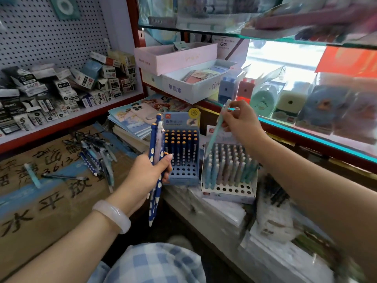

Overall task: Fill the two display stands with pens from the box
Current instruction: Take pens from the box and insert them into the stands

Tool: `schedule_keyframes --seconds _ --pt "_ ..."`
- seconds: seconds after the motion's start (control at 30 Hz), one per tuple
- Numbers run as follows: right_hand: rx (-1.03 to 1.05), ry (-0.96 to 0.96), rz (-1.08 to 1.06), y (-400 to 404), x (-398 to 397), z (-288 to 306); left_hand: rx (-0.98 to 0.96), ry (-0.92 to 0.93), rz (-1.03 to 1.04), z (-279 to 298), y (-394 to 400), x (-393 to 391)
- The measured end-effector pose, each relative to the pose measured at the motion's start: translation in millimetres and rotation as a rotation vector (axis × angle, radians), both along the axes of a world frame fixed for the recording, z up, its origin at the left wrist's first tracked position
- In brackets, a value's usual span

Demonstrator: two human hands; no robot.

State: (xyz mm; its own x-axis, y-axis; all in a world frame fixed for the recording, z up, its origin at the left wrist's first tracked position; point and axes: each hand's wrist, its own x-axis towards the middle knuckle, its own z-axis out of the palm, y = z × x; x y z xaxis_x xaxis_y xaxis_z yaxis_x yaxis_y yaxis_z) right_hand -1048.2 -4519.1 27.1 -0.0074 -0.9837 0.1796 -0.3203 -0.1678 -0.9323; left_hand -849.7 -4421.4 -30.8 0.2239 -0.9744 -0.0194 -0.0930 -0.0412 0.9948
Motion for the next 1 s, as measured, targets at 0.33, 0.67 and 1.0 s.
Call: schedule_keyframes --seconds 0.33,0.67,1.0 --pt "-0.132 0.611 -0.013 23 -78 -44 -0.012 -0.059 -0.028 -4 -8 -35" --pt "-0.092 0.859 -0.007 27 -100 -75 -0.020 -0.093 -0.044 -13 -14 -57" --pt "-0.085 0.869 0.029 22 -96 -89 -0.047 -0.087 -0.046 -17 -14 -54"
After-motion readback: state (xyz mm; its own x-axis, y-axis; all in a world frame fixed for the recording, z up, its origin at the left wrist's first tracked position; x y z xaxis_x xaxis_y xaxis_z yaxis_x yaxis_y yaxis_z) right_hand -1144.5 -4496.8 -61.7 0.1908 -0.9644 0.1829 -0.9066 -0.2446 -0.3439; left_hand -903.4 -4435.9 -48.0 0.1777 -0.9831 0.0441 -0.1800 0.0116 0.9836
